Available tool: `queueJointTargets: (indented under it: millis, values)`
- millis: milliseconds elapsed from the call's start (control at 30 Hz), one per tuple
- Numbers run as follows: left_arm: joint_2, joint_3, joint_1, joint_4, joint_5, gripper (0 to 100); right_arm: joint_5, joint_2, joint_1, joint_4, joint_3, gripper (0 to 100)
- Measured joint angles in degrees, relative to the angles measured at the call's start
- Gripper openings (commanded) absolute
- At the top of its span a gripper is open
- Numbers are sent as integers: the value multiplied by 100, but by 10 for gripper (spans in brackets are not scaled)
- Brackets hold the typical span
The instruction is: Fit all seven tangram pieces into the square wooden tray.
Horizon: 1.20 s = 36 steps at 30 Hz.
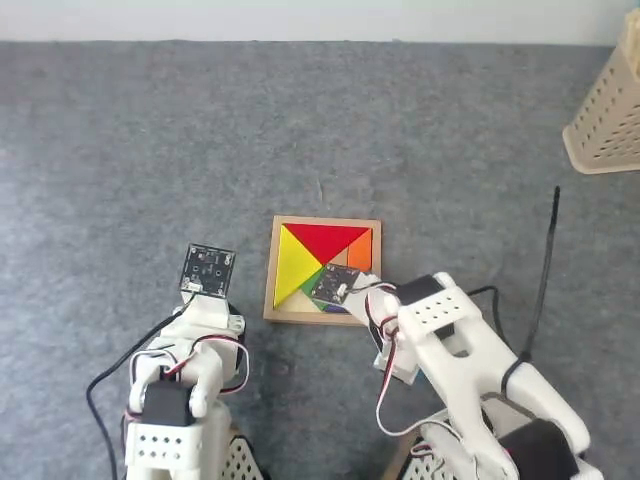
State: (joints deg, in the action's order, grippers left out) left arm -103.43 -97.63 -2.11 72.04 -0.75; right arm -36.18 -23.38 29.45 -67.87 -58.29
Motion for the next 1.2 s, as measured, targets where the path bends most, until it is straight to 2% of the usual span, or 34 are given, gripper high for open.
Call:
queueJointTargets:
  millis: [300,433,933,1200]
  values:
    - [0,0,0,0,0,12,97,9,62,-932,1503,106]
    - [0,0,0,0,0,12,97,132,79,-1002,2031,108]
    - [0,0,0,0,0,12,378,4070,1125,-923,5415,112]
    - [0,0,0,0,0,12,387,4519,1635,-791,5811,113]
